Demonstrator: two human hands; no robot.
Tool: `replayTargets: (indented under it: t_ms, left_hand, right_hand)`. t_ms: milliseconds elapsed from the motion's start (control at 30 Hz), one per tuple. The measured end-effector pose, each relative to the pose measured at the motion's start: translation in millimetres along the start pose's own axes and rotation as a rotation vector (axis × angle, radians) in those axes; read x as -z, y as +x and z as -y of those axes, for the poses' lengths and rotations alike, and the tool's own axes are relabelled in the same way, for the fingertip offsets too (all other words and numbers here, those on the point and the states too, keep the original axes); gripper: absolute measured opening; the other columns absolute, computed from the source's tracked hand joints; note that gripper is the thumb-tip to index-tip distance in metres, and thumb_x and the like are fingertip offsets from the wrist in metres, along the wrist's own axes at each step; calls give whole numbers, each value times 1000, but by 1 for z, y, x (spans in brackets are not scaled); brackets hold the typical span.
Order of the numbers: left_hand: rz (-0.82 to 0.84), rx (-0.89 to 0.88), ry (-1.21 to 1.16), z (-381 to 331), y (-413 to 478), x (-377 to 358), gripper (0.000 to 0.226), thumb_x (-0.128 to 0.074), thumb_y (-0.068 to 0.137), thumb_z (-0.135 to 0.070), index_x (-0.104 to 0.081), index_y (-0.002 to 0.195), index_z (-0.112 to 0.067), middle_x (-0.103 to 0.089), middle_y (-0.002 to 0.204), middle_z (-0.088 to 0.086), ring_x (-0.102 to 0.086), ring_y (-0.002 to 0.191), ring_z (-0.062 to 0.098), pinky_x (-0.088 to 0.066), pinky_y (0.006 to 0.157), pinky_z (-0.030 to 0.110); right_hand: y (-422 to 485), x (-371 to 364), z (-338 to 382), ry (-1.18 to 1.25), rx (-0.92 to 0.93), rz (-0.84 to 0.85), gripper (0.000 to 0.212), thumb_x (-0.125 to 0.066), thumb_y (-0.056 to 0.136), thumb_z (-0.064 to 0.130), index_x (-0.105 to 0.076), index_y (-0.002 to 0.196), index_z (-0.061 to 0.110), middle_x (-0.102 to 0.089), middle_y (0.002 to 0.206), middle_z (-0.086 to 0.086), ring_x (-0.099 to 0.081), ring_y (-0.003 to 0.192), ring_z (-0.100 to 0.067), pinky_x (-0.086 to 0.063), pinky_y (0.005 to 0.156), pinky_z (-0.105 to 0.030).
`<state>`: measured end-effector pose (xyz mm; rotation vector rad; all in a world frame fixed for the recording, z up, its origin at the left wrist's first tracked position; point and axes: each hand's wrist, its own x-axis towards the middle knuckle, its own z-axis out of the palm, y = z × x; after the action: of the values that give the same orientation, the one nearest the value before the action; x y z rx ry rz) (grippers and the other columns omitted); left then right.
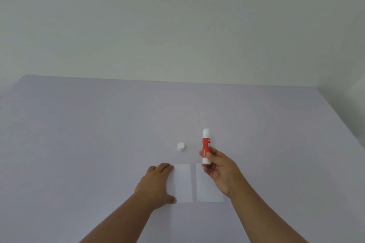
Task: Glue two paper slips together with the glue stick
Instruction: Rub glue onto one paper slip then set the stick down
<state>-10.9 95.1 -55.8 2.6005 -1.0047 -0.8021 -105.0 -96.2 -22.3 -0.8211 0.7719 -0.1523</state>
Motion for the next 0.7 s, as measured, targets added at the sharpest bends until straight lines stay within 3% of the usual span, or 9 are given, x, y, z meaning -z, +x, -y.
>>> replayTargets:
  t_ms: [67, 167, 267, 433, 700]
  left_hand:
    - [-5, 2, 2, 0, 0, -1, 97, -72, 64, -49, -25, 146, -28, -26, 147, -20, -28, 129, 13, -44, 98, 31]
    - [-9, 4, 3, 0, 1, -2, 98, -73, 63, -49, -25, 146, -28, -26, 148, -20, -28, 129, 14, -43, 99, 31]
    - [-15, 3, -3, 1, 1, -3, 98, -73, 63, -49, -24, 146, -28, -26, 148, -20, -28, 129, 13, -42, 100, 31]
    - [-26, -6, -2, 3, 2, -4, 98, -72, 64, -50, -24, 147, -29, -25, 148, -21, -28, 129, 12, -41, 101, 29]
    - [-36, -18, 1, 4, 1, -4, 98, -73, 64, -51, -23, 146, -29, -25, 148, -22, -28, 128, 12, -41, 101, 29]
  right_hand:
    - [10, -2, 2, -114, 76, 6, 15, -60, 85, 2, -66, 95, 12, -67, 93, -7, -62, 75, -16, -56, 66, -24]
    - [26, -5, 1, -573, 239, -109, 20, -69, 79, 10, -61, 95, 18, -68, 94, -1, -64, 90, -18, -53, 83, -32]
    - [41, -9, -4, -885, 341, -197, 27, -73, 74, 18, -57, 95, 17, -66, 87, 6, -62, 81, -10, -47, 77, -27]
    - [60, -10, -15, -1042, 447, -220, 21, -69, 77, 15, -55, 93, 16, -62, 82, 6, -59, 77, -13, -43, 72, -25]
    - [67, -11, -22, -1077, 499, -208, 18, -65, 79, 14, -51, 89, 20, -60, 80, 8, -57, 72, -11, -39, 64, -21]
